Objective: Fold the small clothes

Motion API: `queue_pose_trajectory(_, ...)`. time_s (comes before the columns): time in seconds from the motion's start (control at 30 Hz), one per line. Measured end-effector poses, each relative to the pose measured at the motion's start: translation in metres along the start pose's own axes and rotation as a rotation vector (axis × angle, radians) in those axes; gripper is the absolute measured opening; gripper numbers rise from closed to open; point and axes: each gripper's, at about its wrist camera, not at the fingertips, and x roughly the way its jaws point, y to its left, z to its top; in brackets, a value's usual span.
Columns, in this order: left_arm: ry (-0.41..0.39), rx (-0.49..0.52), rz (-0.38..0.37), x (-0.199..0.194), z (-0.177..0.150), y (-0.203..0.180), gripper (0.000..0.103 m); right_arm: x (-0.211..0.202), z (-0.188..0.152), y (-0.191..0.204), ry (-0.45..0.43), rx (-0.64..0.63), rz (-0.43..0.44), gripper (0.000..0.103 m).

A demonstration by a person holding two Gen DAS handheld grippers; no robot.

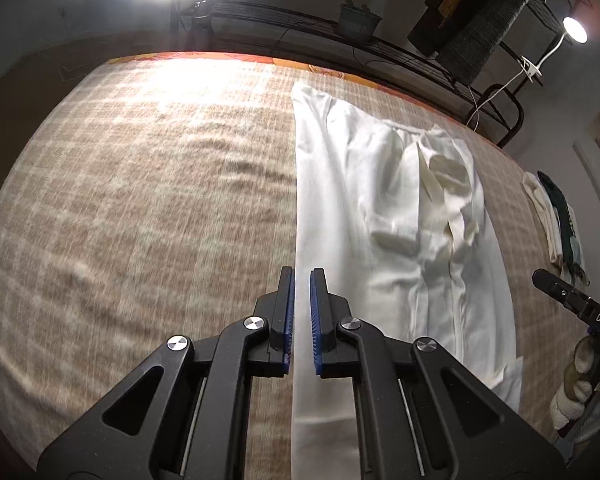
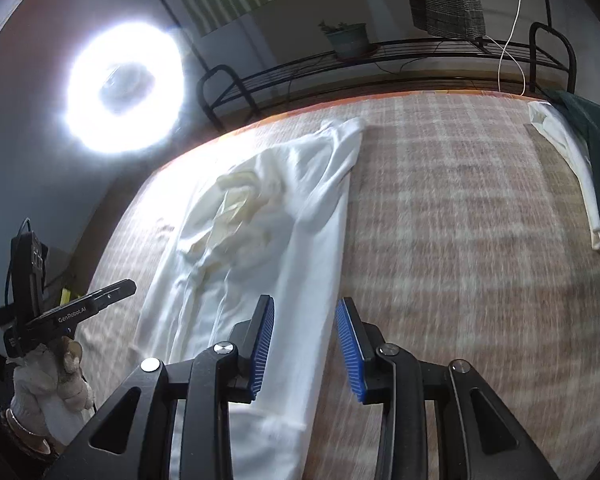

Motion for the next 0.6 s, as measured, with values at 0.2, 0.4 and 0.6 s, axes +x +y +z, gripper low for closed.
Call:
queue_pose_trajectory(0.2, -0.032, 0.009, -0.072, 0.005, 0.032, -0.015, 0.009, 0.016, 0.034, -0.010, -0.021, -0.018, -0.010, 0.036)
queue_pose_trajectory(0.4, -0.066, 0.013, -0.195, 0.023, 0.066, -0.048, 0.062, 0.037, 0.066, -0.029, -0.063, 0.033, 0.023, 0.036)
queue_pose_trajectory(0.6, -0.082, 0.012, -0.116, 0.050, 0.099, -0.047, 0.062, 0.066, 0.094, -0.058, -0.078, 0.116, 0.077, 0.036)
